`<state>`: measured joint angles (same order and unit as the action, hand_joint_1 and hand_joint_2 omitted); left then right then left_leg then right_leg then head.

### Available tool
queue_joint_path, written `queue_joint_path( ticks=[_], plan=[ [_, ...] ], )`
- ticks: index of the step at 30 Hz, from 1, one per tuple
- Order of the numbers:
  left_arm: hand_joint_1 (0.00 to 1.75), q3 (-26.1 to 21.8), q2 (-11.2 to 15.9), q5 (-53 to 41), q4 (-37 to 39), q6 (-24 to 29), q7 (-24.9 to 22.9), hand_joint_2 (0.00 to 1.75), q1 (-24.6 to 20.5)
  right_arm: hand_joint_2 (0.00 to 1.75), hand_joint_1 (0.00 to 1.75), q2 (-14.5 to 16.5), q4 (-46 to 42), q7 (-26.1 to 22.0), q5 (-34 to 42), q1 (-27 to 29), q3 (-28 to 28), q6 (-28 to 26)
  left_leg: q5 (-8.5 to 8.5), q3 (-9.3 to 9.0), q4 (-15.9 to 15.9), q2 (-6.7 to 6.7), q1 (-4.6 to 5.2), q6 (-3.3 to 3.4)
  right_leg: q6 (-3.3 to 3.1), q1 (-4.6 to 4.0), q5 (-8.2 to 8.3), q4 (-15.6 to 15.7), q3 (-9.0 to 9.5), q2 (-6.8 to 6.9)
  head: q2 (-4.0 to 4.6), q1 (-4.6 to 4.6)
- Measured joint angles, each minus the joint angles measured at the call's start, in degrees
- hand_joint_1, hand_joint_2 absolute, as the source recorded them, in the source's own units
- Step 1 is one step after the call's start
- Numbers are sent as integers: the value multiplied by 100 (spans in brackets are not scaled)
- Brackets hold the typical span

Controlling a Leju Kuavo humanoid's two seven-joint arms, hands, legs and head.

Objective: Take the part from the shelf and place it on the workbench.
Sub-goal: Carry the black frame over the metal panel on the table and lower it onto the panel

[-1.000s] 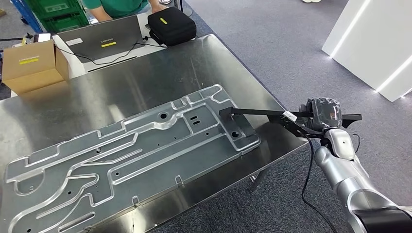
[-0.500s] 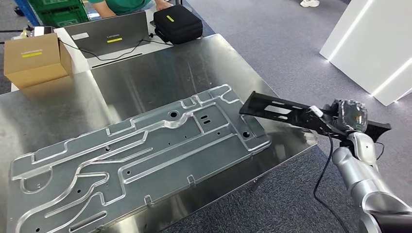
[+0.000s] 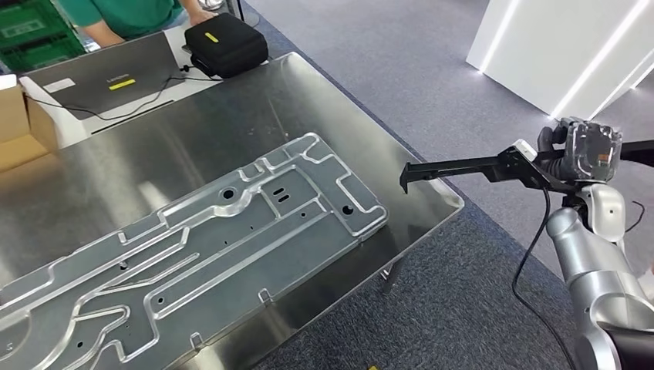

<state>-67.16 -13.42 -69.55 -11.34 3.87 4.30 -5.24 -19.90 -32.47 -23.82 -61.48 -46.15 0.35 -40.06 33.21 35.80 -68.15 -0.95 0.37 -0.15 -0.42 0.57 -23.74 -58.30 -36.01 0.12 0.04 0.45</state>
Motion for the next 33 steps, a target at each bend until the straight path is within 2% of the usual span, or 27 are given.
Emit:
queue_joint_path(
  ticks=[1, 2, 3, 4, 5, 7, 8, 9, 11, 12, 13, 15, 16, 17, 18, 19, 21, 22, 23, 24, 26, 27, 29, 30, 32, 33],
  plan=[
    [0, -2, 1, 2, 0, -4, 4, 175, 0, 175, 164, 25, -33, -11, -16, -5, -13, 0, 134, 199, -380, 37, -3, -7, -12, -3, -3, -4, 0, -64, 0, -2],
    [0, -5, 1, 4, 0, -10, 9, 175, -2, 175, 164, 46, -58, -13, -40, -4, -25, 0, 176, 348, -634, 55, -4, -10, -16, -6, -7, -11, 3, -137, 0, -2],
    [0, -7, 2, 5, 0, -15, 13, 175, -5, 175, 164, 61, -78, -11, -69, -4, -33, 0, 105, 410, -691, 66, -3, -6, -17, -9, -11, -20, 6, -210, 0, -2],
    [0, -9, 2, 3, 0, -21, 15, 175, -8, 175, 164, 69, -100, 3, -112, -4, -38, 0, -74, 365, -517, 90, -4, 7, -15, -10, -16, -30, 12, -283, 0, -2],
    [0, -10, 2, 1, 0, -24, 15, 175, -7, 175, 164, 75, -133, 29, -174, -5, -40, 0, -328, 233, -159, 155, -6, 30, -10, -11, -23, -39, 19, -361, 0, -2],
    [0, -14, 6, -3, 0, -28, 13, 175, 6, 175, 164, 85, -206, 91, -323, -19, -39, -2, -691, -51, 558, 418, -29, 92, 15, -10, -32, -58, 11, -508, 1, 4],
    [0, -17, 7, -4, 0, -31, 13, 175, 9, 175, 164, 91, -244, 137, -418, -31, -39, -3, -758, -139, 780, 513, -37, 113, 40, 3, -26, -63, -13, -575, 1, 2],
    [0, -20, 9, -4, 0, -35, 13, 175, 7, 175, 164, 93, -279, 176, -509, -38, -39, -5, -750, -171, 866, 553, -37, 130, 76, 20, -12, -60, -43, -643, 1, 3],
    [0, -22, 5, -6, 1, -46, 15, 175, -3, 175, 164, 76, -352, 268, -702, -41, -38, -8, -763, -210, 971, 431, -32, 172, 165, 63, 20, -43, -84, -761, 0, -7],
    [0, -23, 2, -8, 2, -52, 19, 175, -1, 175, 164, 58, -376, 294, -769, -49, -38, -8, -789, -242, 1031, 364, -33, 202, 197, 62, 0, -76, -104, -702, 0, -2],
    [0, -23, -3, -10, 4, -59, 22, 175, 6, 175, 164, 40, -387, 323, -825, -81, -37, -9, -816, -276, 1091, 292, -38, 236, 221, 55, -74, -195, -163, -570, 0, 10],
    [0, -25, -8, -13, 6, -77, 30, 175, 34, 175, 164, 22, -386, 376, -918, -190, -28, -8, -837, -313, 1147, 156, -29, 274, 253, 41, -364, -751, -438, -216, 0, 37],
    [0, -25, -10, -14, 7, -85, 30, 175, 49, 175, 164, 21, -373, 405, -959, -249, -16, -7, -832, -313, 1147, 84, -23, 282, 272, 52, -513, -1113, -626, -123, 0, 46],
    [0, -25, -10, -15, 7, -92, 30, 175, 61, 175, 164, 21, -354, 439, -996, -300, 1, -5, -825, -313, 1142, 14, -21, 279, 290, 70, -589, -1389, -771, -75, 0, 46],
    [0, -26, -11, -15, 7, -95, 29, 175, 69, 175, 164, 21, -328, 468, -1017, -350, 22, -5, -815, -313, 1136, -52, -23, 271, 308, 91, -570, -1493, -830, -46, 0, 48],
    [0, -27, -11, -15, 8, -98, 28, 175, 71, 175, 164, 21, -296, 494, -1028, -408, 46, -4, -802, -313, 1125, -114, -27, 258, 324, 112, -460, -1385, -778, -19, 0, 48],
    [0, -29, -10, -12, 8, -99, 20, 175, 60, 175, 164, 27, -238, 521, -1019, -555, 93, -4, -761, -310, 1075, -202, -35, 204, 363, 146, -143, -674, -401, 84, 1, 49],
    [0, -30, -7, 1, 7, -98, 8, 175, 45, 175, 164, 38, -210, 515, -999, -635, 117, -3, -731, -300, 1039, -235, -26, 164, 359, 142, -38, -345, -223, 119, 1, 46],
    [0, -34, -3, 25, 7, -98, -14, 175, 30, 175, 164, 48, -181, 502, -969, -709, 139, -3, -702, -292, 1019, -257, -16, 122, 333, 135, 6, -142, -105, 135, 1, 43],
    [0, -45, -1, 57, 7, -98, -40, 175, 12, 175, 164, 58, -149, 489, -936, -773, 159, -3, -680, -293, 1004, -278, -4, 87, 293, 117, -3, -73, -68, 121, 1, 38],
    [0, -81, -1, 132, 8, -98, -108, 175, -14, 175, 164, 67, -70, 454, -870, -873, 193, -3, -660, -318, 999, -314, -3, 24, 189, 96, 4, -93, -71, 60, 1, 29],
    [0, -105, -2, 169, 9, -98, -138, 175, -21, 175, 164, 71, -31, 432, -839, -913, 210, -4, -618, -315, 953, -282, -14, -7, 150, 93, 17, -89, -75, 46, 0, 26],
    [0, -152, -2, 228, 9, -98, -183, 175, -20, 175, 164, 87, 31, 387, -787, -972, 241, -3, -362, -182, 617, -134, -37, -53, 84, 95, 45, -83, -87, 28, 0, 19],
    [0, -175, -2, 248, 9, -98, -195, 175, -18, 175, 164, 100, 54, 376, -767, -986, 255, -3, -157, -43, 289, -45, -44, -60, 62, 83, 56, -83, -98, 23, 0, 14],
    [0, -217, -2, 276, 9, -99, -198, 175, -16, 175, 164, 126, 102, 374, -732, -988, 282, -2, 187, 278, -446, 33, -41, -46, 29, 43, 74, -84, -130, -3, 0, 9],
    [0, -234, -2, 286, 9, -98, -194, 175, -16, 175, 164, 137, 129, 374, -707, -982, 298, -2, 235, 361, -651, 45, -37, -25, 13, 19, 83, -85, -145, -21, 0, 9]
  ],
)
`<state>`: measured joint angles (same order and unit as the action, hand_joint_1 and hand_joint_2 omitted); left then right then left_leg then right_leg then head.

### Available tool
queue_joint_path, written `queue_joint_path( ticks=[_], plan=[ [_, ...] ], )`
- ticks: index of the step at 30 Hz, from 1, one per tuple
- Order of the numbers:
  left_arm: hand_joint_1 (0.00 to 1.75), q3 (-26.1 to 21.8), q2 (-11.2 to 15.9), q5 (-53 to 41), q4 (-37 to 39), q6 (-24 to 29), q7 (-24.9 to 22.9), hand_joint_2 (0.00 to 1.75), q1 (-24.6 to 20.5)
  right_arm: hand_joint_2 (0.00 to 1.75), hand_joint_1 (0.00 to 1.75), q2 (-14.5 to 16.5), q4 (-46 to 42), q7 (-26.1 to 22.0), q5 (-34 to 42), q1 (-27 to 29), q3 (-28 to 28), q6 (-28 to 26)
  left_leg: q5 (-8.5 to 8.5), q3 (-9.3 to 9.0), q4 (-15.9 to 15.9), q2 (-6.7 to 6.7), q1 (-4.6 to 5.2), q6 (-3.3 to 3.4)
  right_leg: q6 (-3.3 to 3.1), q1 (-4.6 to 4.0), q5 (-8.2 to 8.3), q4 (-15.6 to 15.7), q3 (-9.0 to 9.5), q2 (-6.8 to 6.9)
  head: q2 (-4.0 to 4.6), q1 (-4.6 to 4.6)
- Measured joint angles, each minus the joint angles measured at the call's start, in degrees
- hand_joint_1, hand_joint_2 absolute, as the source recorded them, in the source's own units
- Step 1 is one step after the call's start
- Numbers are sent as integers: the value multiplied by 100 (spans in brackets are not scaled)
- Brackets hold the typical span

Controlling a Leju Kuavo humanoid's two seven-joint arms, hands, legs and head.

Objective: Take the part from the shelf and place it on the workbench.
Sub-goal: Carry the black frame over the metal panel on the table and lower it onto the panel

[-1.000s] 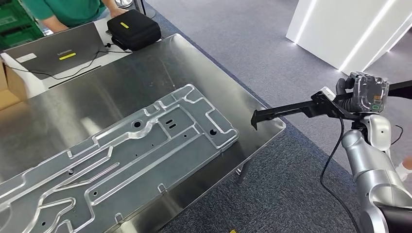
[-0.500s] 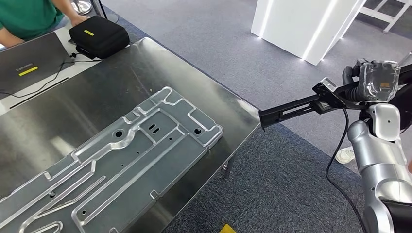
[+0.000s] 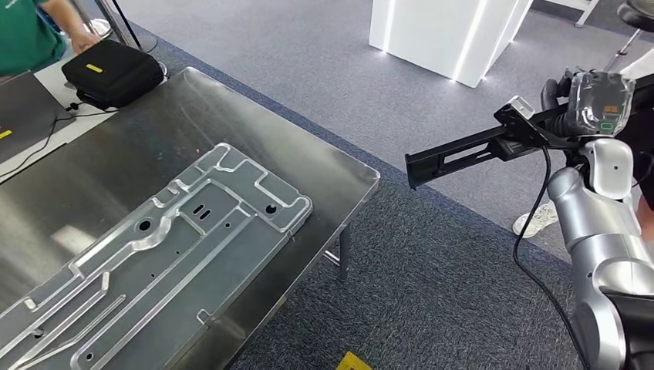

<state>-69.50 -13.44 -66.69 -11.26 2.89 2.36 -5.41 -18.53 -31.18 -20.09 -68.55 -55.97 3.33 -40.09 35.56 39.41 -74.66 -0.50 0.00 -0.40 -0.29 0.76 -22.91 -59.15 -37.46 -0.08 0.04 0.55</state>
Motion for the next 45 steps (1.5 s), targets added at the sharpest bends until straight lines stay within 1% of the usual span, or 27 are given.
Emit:
queue_joint_path(
  ticks=[1, 2, 5, 6, 9, 11, 13, 14, 15, 16, 17, 19, 21, 23, 25, 26, 29, 30, 31, 32, 34, 36, 37, 39, 41, 42, 45],
  plan=[
    [0, -15, 0, 5, 0, 5, 3, 175, -1, 175, 164, 8, 25, -1, 33, 6, 15, 0, -65, -25, 17, 4, 10, 32, -12, -21, 9, -1, -11, -20, 0, 1],
    [0, -26, 0, 6, 0, 14, 7, 175, -1, 175, 164, 14, 43, -3, 73, 12, 25, -1, -225, -161, 260, 10, 25, 74, -20, -36, 18, -2, -17, -39, 0, 1],
    [0, -44, 8, 4, 0, 63, 20, 175, -1, 175, 164, 12, 56, -23, 203, 33, 34, -1, -701, -733, 1364, 83, 94, 210, 3, -55, 61, -6, -37, -87, 0, 2],
    [0, -46, 11, 2, 0, 74, 23, 175, -1, 175, 164, 6, 55, -43, 244, 54, 34, 0, -754, -813, 1539, 103, 111, 234, 30, -49, 85, -5, -52, -97, 0, 3],
    [0, -48, 14, -6, 0, 80, 25, 175, 2, 175, 164, -43, 49, -104, 351, 170, 34, -2, -871, -819, 1673, 84, 121, 287, 136, -12, 145, 18, -88, -109, 0, 3],
    [0, -48, 11, -9, 0, 80, 25, 175, -2, 175, 164, -103, 43, -119, 408, 223, 34, -2, -1012, -775, 1776, 56, 105, 342, 186, -3, -101, -187, -180, -85, 0, 11],
    [0, -48, 10, -14, 0, 80, 26, 175, 0, 175, 164, -148, 40, -147, 454, 256, 34, -2, -1113, -675, 1807, 32, 99, 369, 227, 7, -608, -813, -382, -62, 0, 18],
    [0, -48, 10, -20, 0, 80, 27, 175, 3, 175, 164, -164, 39, -165, 473, 286, 34, -2, -1154, -616, 1804, 20, 99, 370, 252, 18, -804, -1163, -474, -60, 0, 19],
    [0, -48, 10, -27, 0, 80, 27, 175, 5, 175, 164, -174, 40, -182, 488, 324, 34, -1, -1195, -556, 1797, 8, 98, 362, 276, 35, -895, -1410, -508, -56, 0, 19],
    [0, -48, 10, -33, 0, 80, 28, 175, 4, 175, 164, -184, 40, -192, 502, 360, 34, -1, -1233, -492, 1786, -2, 98, 352, 299, 58, -868, -1469, -452, -47, 0, 20],
    [0, -48, 10, -38, 0, 80, 29, 175, 4, 175, 164, -191, 40, -197, 516, 385, 34, -1, -1269, -424, 1765, -11, 96, 337, 322, 85, -757, -1326, -291, -31, 0, 20],
    [0, -48, 12, -41, 0, 78, 31, 175, -2, 175, 164, -198, 28, -194, 536, 403, 34, -2, -1321, -288, 1691, -20, 99, 291, 367, 128, -564, -618, 238, 19, 0, 21],
    [0, -48, 19, -45, 0, 74, 30, 175, -12, 175, 164, -206, -2, -190, 547, 423, 35, -3, -1360, -205, 1616, -25, 109, 235, 313, 106, -541, -109, 568, 27, 0, 8],
    [0, -48, 22, -50, 0, 72, 30, 175, -16, 175, 164, -215, -32, -185, 557, 455, 36, -4, -1420, -165, 1588, -25, 107, 167, 191, 61, -530, -41, 561, 6, 0, -9],
    [0, -48, 26, -61, 0, 72, 39, 175, -11, 175, 164, -219, -64, -171, 562, 479, 36, -3, -1359, -95, 1518, -10, 89, 94, 91, 62, -452, -28, 485, 20, 0, -13],
    [0, -48, 27, -76, 0, 72, 57, 175, -10, 175, 164, -219, -94, -155, 562, 499, 36, -3, -1198, -27, 1379, -1, 81, 61, 38, 66, -404, -16, 432, 25, 1, -14],
    [0, -48, 33, -116, 0, 72, 129, 175, -14, 175, 164, -219, -206, -92, 560, 585, 36, -2, -458, 258, 392, 16, 53, 7, -51, 38, -265, -8, 246, 22, 1, -21],
    [0, -48, 36, -122, 0, 72, 139, 175, -16, 175, 164, -219, -235, -82, 560, 620, 36, -2, -349, 306, 78, 18, 49, 4, -56, 26, -217, -9, 188, 19, 0, -21],
    [0, -48, 37, -131, 0, 72, 142, 175, -18, 175, 164, -219, -259, -81, 560, 656, 36, -2, -362, 282, -79, 20, 48, 10, -55, 15, -171, -11, 131, 14, 0, -21],
    [0, -48, 37, -143, 0, 72, 142, 175, -18, 175, 164, -220, -281, -81, 560, 690, 36, -2, -461, 172, -44, 22, 48, 25, -51, 7, -127, -13, 78, 6, 0, -21],
    [0, -45, 39, -167, 0, 84, 140, 175, -9, 175, 164, -225, -335, -81, 561, 753, 36, -2, -679, -350, 626, 45, 60, 89, -27, -1, -44, -18, -11, -14, 0, -21],
    [0, -40, 45, -187, 0, 100, 139, 175, 0, 175, 164, -235, -393, -79, 566, 801, 36, -3, -688, -862, 1400, 73, 85, 152, 24, -2, 28, -21, -60, -25, 0, -19],
    [0, -38, 48, -193, 0, 104, 140, 175, 1, 175, 164, -239, -416, -78, 568, 821, 36, -4, -647, -967, 1588, 82, 99, 172, 59, 5, 61, -15, -69, -25, 0, -20],
    [0, -36, 49, -197, 0, 107, 142, 175, 2, 175, 164, -248, -459, -74, 570, 864, 36, -4, -677, -987, 1702, 74, 107, 221, 136, 19, 128, 15, -72, -23, 0, -24],
    [0, -34, 48, -200, 0, 114, 146, 175, 2, 175, 164, -267, -501, -70, 567, 895, 36, -3, -791, -994, 1800, 52, 97, 291, 188, 34, 56, -64, -124, -23, 0, -21],
    [0, -34, 47, -203, 0, 120, 150, 175, 3, 175, 164, -283, -514, -69, 565, 899, 36, -3, -852, -983, 1844, 40, 87, 320, 205, 36, -96, -263, -213, -22, 0, -19],
    [0, -33, 42, -211, 0, 144, 157, 175, 12, 175, 164, -312, -518, -68, 562, 928, 36, -2, -944, -877, 1855, 17, 87, 346, 265, 57, -673, -1292, -614, -21, 0, -17]
  ],
)
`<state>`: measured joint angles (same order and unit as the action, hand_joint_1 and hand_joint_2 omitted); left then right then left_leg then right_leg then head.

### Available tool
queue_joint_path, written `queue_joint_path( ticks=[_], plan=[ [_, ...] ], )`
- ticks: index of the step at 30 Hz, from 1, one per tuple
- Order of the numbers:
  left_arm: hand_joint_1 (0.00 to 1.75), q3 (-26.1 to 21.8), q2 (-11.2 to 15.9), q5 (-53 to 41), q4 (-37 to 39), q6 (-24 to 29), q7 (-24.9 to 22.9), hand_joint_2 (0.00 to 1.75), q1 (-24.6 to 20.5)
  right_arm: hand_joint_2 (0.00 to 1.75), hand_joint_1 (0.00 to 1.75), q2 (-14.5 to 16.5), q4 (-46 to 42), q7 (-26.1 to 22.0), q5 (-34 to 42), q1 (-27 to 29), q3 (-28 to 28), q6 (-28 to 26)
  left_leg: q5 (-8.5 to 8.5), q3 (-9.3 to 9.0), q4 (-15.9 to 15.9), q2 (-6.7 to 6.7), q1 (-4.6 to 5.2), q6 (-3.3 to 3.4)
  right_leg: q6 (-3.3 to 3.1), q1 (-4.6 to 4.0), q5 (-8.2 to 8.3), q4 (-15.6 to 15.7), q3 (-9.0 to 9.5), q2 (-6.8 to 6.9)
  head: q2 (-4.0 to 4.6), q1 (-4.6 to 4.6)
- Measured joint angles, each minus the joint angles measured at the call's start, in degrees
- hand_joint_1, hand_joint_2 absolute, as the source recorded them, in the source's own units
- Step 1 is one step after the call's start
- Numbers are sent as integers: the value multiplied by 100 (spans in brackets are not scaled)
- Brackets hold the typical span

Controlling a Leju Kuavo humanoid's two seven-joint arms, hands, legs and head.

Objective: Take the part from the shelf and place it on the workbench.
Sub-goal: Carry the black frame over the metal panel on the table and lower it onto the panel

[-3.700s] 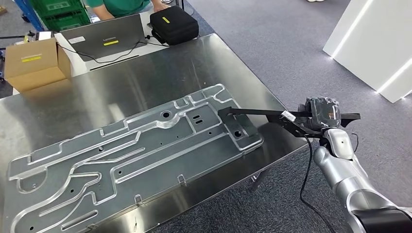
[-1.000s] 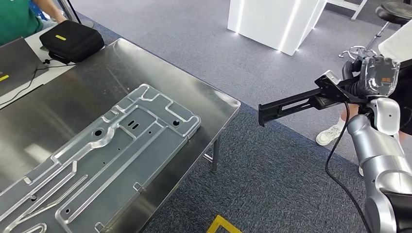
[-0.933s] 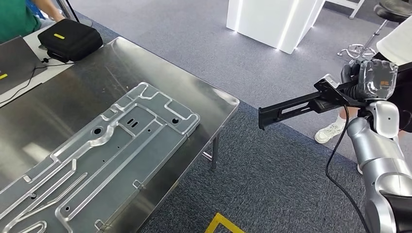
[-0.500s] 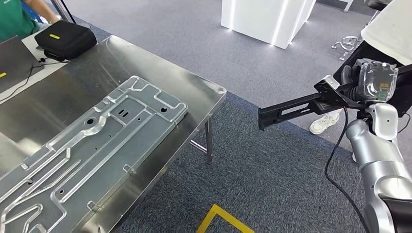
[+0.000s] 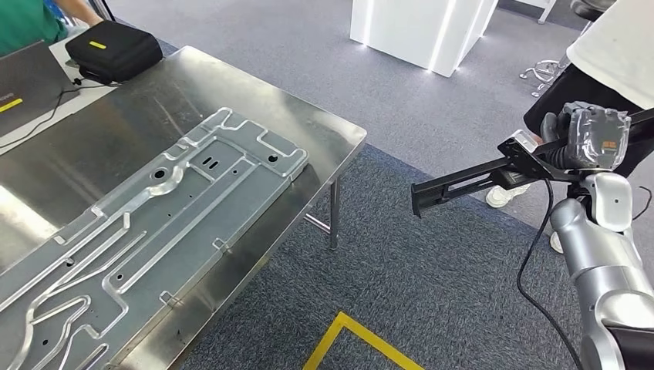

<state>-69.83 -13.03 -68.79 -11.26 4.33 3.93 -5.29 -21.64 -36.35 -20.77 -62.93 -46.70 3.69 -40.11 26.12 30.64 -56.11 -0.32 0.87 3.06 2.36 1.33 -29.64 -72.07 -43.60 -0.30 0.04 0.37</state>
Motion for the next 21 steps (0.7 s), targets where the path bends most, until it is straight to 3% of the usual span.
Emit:
queue_joint_path(
  ticks=[1, 2, 5, 7, 11, 13, 15, 16, 17, 19, 21],
  plan=[
    [0, 0, -2, 0, 0, 8, 4, 175, 3, 175, 164, -1, 1, -1, 0, 20, 0, 0, -16, 31, -11, -6, -1, -7, 21, 13, -54, -183, -48, 4, 0, 1],
    [0, 0, -3, -1, 0, 14, 9, 175, 5, 175, 164, -4, 0, -1, 1, 35, 0, 1, -25, 60, -30, -8, -3, -15, 40, 31, -4, -151, 16, 10, 0, 1],
    [0, 1, -4, -9, 0, 25, 33, 175, 0, 175, 164, -21, -13, -8, 20, 44, 1, 1, -4, 139, -138, 10, -2, -73, 69, 75, 374, 869, 660, -3, 0, 0],
    [0, 2, -3, -15, 0, 28, 44, 175, -6, 175, 164, -43, -24, -15, 41, 52, 2, 1, 12, 196, -205, 36, 10, -132, 14, 55, 423, 1249, 865, -27, 0, -6],
    [0, 4, -2, -17, 0, 29, 52, 175, 1, 175, 164, -65, -30, -19, 64, 64, 4, 0, 81, 291, -328, 73, -2, -244, -150, 39, 446, 1285, 841, 51, 0, -21],
    [0, 5, -2, -19, 0, 25, 57, 175, 0, 175, 164, -67, -31, -25, 70, 55, 4, 0, 378, 521, -830, 68, -21, -296, -217, 37, 461, 1303, 839, 114, 0, -32],
    [0, 6, -1, -17, 0, 17, 78, 175, -1, 175, 164, -69, -31, -27, 74, 55, 4, 0, 709, 872, -1592, 66, -40, -320, -246, 12, 460, 1303, 832, 177, 0, -38],
    [0, 6, 0, -18, 0, 14, 90, 175, -2, 175, 164, -69, -30, -23, 74, 57, 4, 0, 769, 981, -1836, 65, -46, -322, -248, 2, 460, 1302, 831, 212, 0, -38],
    [0, 7, 0, -20, 0, 11, 101, 175, -4, 175, 164, -68, -31, -15, 72, 59, 4, 0, 719, 989, -1868, 61, -48, -319, -249, -5, 460, 1300, 833, 249, 0, -38],
    [0, 8, 0, -26, 0, 11, 114, 175, -3, 175, 164, -66, -43, 4, 57, 60, 5, 0, 370, 701, -1303, -6, -48, -293, -246, -13, 458, 1298, 844, 323, 0, -38],
    [0, 9, 1, -31, 0, 13, 123, 175, -3, 175, 164, -69, -67, 38, 30, 60, 7, 0, 96, 346, -560, -193, -20, -251, -221, -35, 455, 1288, 845, 391, 0, -37]
  ],
)
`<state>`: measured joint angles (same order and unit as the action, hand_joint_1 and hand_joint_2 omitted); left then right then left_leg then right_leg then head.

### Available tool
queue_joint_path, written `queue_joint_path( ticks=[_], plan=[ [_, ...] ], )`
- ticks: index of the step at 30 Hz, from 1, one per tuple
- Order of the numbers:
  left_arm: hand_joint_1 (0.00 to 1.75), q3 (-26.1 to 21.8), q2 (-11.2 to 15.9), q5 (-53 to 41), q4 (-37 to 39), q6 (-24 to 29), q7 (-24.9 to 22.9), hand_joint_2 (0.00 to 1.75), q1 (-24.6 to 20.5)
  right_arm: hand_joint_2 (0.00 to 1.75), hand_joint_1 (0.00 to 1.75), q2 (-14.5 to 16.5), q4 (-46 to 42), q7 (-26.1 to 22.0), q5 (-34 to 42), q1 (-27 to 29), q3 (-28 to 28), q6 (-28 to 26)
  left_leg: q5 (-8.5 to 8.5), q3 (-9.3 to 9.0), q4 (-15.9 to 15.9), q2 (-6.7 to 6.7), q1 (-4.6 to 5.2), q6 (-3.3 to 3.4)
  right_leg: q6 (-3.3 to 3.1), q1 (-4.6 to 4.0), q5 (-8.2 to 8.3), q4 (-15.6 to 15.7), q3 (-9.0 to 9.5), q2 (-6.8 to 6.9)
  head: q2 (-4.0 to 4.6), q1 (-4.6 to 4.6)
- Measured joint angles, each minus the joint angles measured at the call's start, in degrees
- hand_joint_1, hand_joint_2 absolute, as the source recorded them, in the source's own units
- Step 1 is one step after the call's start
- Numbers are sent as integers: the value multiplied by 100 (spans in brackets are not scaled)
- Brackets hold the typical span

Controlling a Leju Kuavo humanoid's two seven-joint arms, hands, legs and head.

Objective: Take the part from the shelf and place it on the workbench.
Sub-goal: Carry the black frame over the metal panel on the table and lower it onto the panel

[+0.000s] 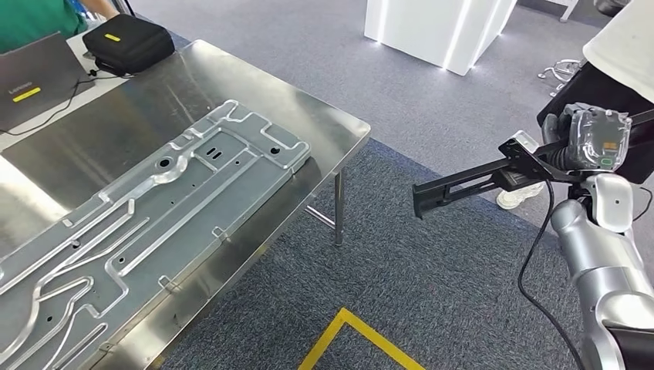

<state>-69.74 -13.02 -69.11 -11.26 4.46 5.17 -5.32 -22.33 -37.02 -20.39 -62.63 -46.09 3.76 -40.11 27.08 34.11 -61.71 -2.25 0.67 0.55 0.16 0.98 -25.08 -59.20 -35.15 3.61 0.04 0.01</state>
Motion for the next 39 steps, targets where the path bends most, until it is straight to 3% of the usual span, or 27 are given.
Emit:
queue_joint_path(
  ticks=[2, 4, 5, 7, 9, 10, 11, 13, 15, 17, 19, 20, 22, 24, 25, 26, 27, 28, 30, 32, 34, 35, 37, 39],
  plan=[
    [0, 1, 2, -3, 0, 0, 9, 175, -1, 175, 164, -5, -22, 40, -32, 8, 0, 0, -52, -100, 287, -75, 36, 52, 53, -23, 11, -3, -12, 79, 0, 4],
    [0, 2, 4, -3, 0, 0, 14, 175, 7, 175, 164, -3, -39, 57, -52, 22, 1, 0, -100, -91, 338, 29, 40, 123, 119, -12, 12, 1, -12, 158, 0, 5],
    [0, 2, 5, -4, 0, 0, 16, 175, 10, 175, 164, -2, -45, 58, -58, 28, 3, 0, -133, -99, 372, 84, 36, 160, 148, 4, -34, -43, -23, 113, 0, 7],
    [0, 3, 7, -5, 0, 1, 20, 175, 5, 175, 164, -9, -52, 63, -63, 33, 5, 1, -195, -110, 432, 185, 16, 226, 188, 33, -302, -434, -186, -107, 0, 21],
    [0, 5, 8, -8, 0, 2, 22, 175, 1, 175, 164, -18, -45, 66, -69, 45, 7, 2, -216, -91, 433, 296, 19, 252, 208, 36, -649, -1150, -515, -290, 0, 32],
    [0, 5, 8, -9, 0, 2, 21, 175, 4, 175, 164, -20, -37, 66, -72, 56, 8, 2, -219, -85, 426, 360, 21, 255, 217, 34, -727, -1424, -646, -320, 0, 33],
    [0, 6, 8, -10, 0, 2, 18, 175, 6, 175, 164, -20, -26, 66, -74, 66, 10, 2, -220, -80, 413, 427, 22, 256, 220, 34, -701, -1520, -696, -333, 0, 33],
    [0, 6, 8, -12, 0, 2, 13, 175, 5, 175, 164, -20, -13, 66, -75, 60, 17, 2, -212, -75, 372, 565, 22, 244, 209, 43, -367, -1082, -486, -363, 0, 33],
    [0, 7, 8, -13, 0, 2, 10, 175, -2, 175, 164, -19, -8, 62, -75, 24, 24, 2, -194, -49, 317, 690, 25, 206, 186, 61, -85, -360, -137, -536, 0, 30],
    [0, 9, 11, -14, 0, 2, 3, 175, -7, 175, 164, -26, 3, 58, -75, -7, 32, 2, -198, 16, 286, 803, 19, 147, 162, 61, -50, -56, -5, -680, 0, 21],
    [0, 11, 14, -14, 0, 4, -4, 175, 1, 175, 164, -32, 18, 60, -77, -18, 40, 1, -218, 71, 292, 912, 11, 88, 117, 59, -45, -30, -8, -613, 0, 15],
    [0, 12, 16, -14, 0, 7, -5, 175, 8, 175, 164, -26, 22, 61, -76, -26, 42, -1, -194, 90, 268, 887, 15, 61, 86, 67, -38, -11, -2, -552, 0, 14],
    [0, 14, 20, -13, 0, 10, -5, 175, 5, 175, 164, -9, 22, 63, -83, -42, 45, 0, 18, 243, -56, 647, 29, 5, 23, 85, -24, 24, 12, -430, 0, -16],
    [0, 15, 24, -9, 0, 9, 1, 175, -8, 175, 164, 0, 21, 108, -117, -37, 46, 0, 393, 585, -817, 369, 13, -34, -10, 64, -33, 27, 17, -301, 0, -42],
    [0, 15, 25, -8, 0, 5, 7, 175, -16, 175, 164, 3, 21, 141, -146, -22, 46, 0, 518, 749, -1170, 311, 1, -45, -17, 56, -39, 26, 20, -228, 0, -40],
    [0, 15, 25, -7, 0, 2, 12, 175, -22, 175, 164, 9, 21, 184, -181, -4, 46, 0, 538, 830, -1347, 282, -9, -51, -20, 51, -45, 25, 24, -156, 0, -40],
    [0, 16, 25, -8, 0, -1, 16, 175, -26, 175, 164, 19, 21, 218, -219, 12, 48, 0, 445, 796, -1289, 261, -15, -52, -19, 49, -52, 23, 31, -89, 0, -40],
    [0, 19, 25, -11, 0, -2, 15, 175, -27, 175, 164, 31, 19, 242, -254, 22, 50, 0, 267, 658, -1017, 218, -19, -46, -13, 47, -60, 21, 42, -27, 0, -40],
    [0, 26, 26, -25, 0, -5, 15, 175, -17, 175, 164, 48, -3, 268, -327, 23, 52, 0, -73, 265, -227, 5, 5, -12, 19, 30, -84, 13, 69, 82, 0, -41],
    [0, 33, 27, -44, 0, -17, 17, 175, -11, 175, 164, 50, -34, 269, -379, 19, 52, 0, -168, 62, 219, -154, 46, 47, 70, -5, -99, 8, 80, 191, 0, -35],
    [0, 36, 28, -54, 0, -38, 20, 175, -2, 175, 164, 55, -69, 267, -436, 14, 54, 0, -164, 55, 286, -77, 60, 118, 126, -17, -106, 13, 94, 314, 0, -29],
    [0, 37, 29, -55, 0, -46, 20, 175, 6, 175, 164, 57, -91, 267, -473, 3, 58, 1, -184, 48, 312, -9, 52, 150, 157, -5, -133, -4, 103, 300, 0, -25],
    [0, 38, 29, -56, 0, -54, 20, 175, 9, 175, 164, 49, -123, 280, -550, -82, 71, 4, -228, 25, 362, 113, 31, 217, 199, 31, -339, -287, -12, 49, 0, -17],
    [0, 39, 27, -62, 0, -57, 21, 175, 2, 175, 164, 21, -103, 348, -644, -254, 99, 15, -249, 27, 368, 239, 28, 251, 206, 39, -686, -985, -360, -245, 0, -7]
  ],
)
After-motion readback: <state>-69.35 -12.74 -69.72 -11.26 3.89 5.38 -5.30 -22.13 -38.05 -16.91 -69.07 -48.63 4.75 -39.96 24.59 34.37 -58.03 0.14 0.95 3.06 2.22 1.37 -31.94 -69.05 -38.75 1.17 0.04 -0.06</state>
